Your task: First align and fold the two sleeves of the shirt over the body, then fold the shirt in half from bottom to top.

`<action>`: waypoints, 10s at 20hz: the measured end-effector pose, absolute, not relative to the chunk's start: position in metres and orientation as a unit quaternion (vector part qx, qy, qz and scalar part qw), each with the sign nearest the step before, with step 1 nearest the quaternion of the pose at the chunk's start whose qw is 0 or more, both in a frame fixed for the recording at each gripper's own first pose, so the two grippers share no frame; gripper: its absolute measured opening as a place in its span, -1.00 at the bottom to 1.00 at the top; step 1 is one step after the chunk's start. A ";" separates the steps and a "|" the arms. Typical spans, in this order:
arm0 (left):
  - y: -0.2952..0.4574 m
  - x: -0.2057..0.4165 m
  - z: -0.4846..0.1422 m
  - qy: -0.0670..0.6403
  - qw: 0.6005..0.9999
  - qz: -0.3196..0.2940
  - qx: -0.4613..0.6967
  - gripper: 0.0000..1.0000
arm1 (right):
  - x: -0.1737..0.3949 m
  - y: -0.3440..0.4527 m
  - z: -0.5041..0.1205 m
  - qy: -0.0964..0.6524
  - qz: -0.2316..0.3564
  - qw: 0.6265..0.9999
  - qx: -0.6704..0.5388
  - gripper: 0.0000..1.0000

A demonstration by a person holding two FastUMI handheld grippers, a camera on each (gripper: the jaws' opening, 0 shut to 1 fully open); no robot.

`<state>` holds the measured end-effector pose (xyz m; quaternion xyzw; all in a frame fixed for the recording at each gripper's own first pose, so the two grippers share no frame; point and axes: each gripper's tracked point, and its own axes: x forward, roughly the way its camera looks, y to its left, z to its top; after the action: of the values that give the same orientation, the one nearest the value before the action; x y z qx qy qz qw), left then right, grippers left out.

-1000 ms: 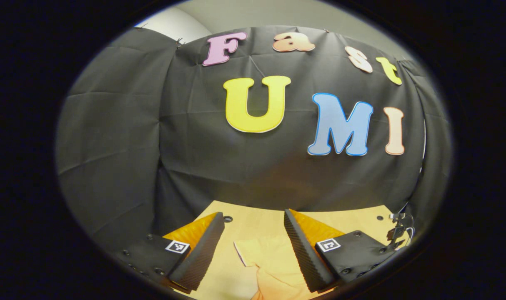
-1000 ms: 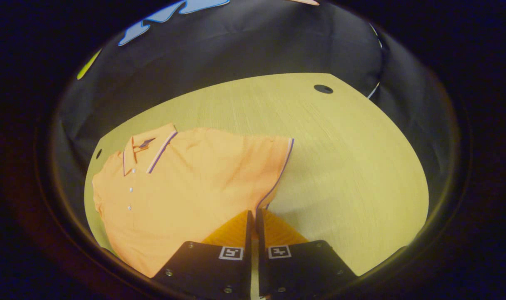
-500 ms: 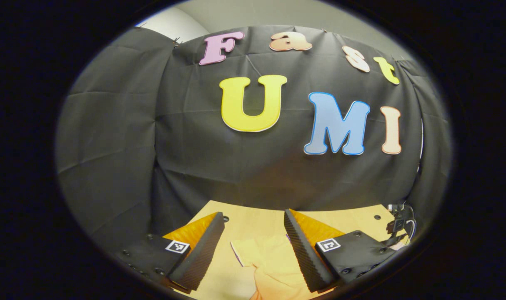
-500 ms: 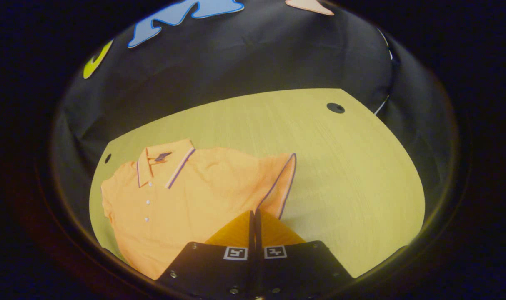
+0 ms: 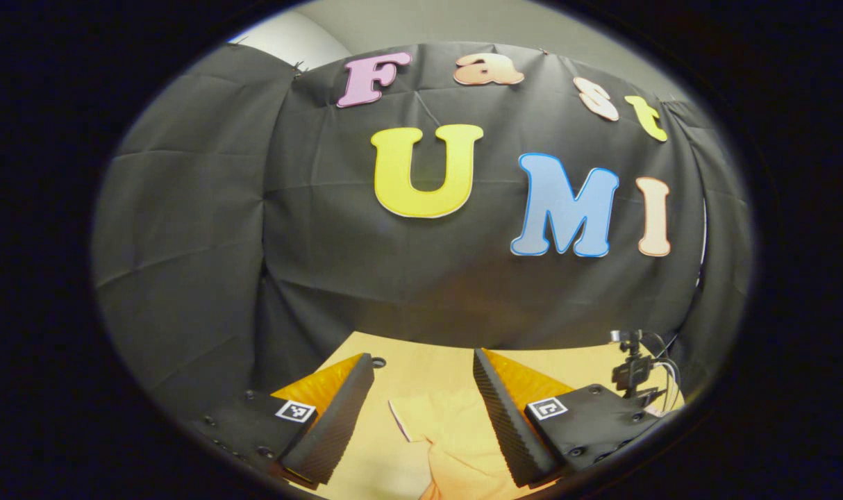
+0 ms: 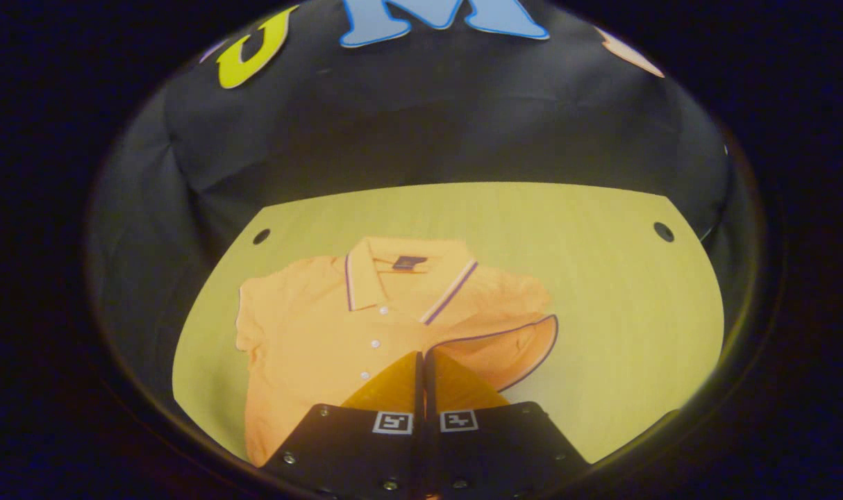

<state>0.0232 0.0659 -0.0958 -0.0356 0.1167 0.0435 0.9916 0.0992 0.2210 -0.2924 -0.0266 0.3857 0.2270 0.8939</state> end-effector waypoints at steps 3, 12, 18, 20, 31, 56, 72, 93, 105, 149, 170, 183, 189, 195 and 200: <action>0.073 0.018 -0.099 0.119 0.991 0.049 -0.033 0.90 | 0.080 0.249 -0.312 0.400 0.260 0.876 -0.072 -1.00; 0.085 0.009 -0.107 0.129 0.989 0.060 -0.037 0.90 | 0.066 0.258 -0.337 0.422 0.268 0.858 -0.118 -0.87; 0.080 0.012 -0.119 0.138 0.989 0.047 -0.037 0.90 | 0.065 0.253 -0.315 0.400 0.266 0.870 -0.115 -0.05; 0.079 0.015 -0.126 0.144 0.988 0.042 -0.031 0.90 | 0.065 0.248 -0.300 0.387 0.264 0.877 -0.108 0.10; 0.082 0.065 -0.213 0.196 0.980 0.016 -0.019 0.92 | 0.048 0.220 -0.192 0.288 0.251 0.924 -0.029 0.10; 0.079 0.153 -0.500 0.417 0.908 0.005 -0.044 0.92 | -0.013 0.116 -0.103 0.229 0.111 0.966 0.055 0.17; 0.076 0.156 -0.503 0.426 0.904 0.012 -0.025 -0.82 | -0.017 0.095 -0.114 0.235 0.083 0.966 0.069 0.17; -0.125 0.160 -0.443 0.366 0.905 -0.174 0.130 -0.88 | -0.045 0.043 -0.141 0.240 0.033 0.963 0.117 0.17; -0.146 0.137 -0.451 0.393 0.893 -0.203 0.083 -0.48 | -0.065 0.021 -0.157 0.255 0.012 0.958 0.130 0.17; 0.018 -0.186 -0.486 0.596 0.791 -0.130 0.044 0.92 | -0.202 0.078 -0.381 0.618 0.183 0.758 -0.100 0.94; 0.025 -0.187 -0.507 0.639 0.756 -0.118 0.081 0.92 | -0.201 0.077 -0.402 0.668 0.133 0.717 -0.149 0.94; -0.002 -0.184 -0.507 0.628 0.754 -0.170 0.092 -0.75 | -0.191 0.080 -0.401 0.657 0.132 0.729 -0.142 -0.56; -0.003 -0.183 -0.510 0.629 0.752 -0.170 0.097 -0.89 | -0.187 0.081 -0.406 0.647 0.140 0.732 -0.160 -0.57; -0.003 -0.183 -0.506 0.628 0.755 -0.167 0.095 -0.89 | -0.190 0.082 -0.399 0.649 0.140 0.732 -0.153 -0.97; 0.001 -0.177 -0.501 0.621 0.761 -0.159 0.098 -0.88 | -0.188 0.080 -0.394 0.648 0.139 0.735 -0.144 -0.96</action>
<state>-0.1770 0.0010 -0.5011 0.0977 0.6209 -0.1590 0.7614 -0.1877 0.0801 -0.3944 -0.1439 0.6480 0.1390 0.7349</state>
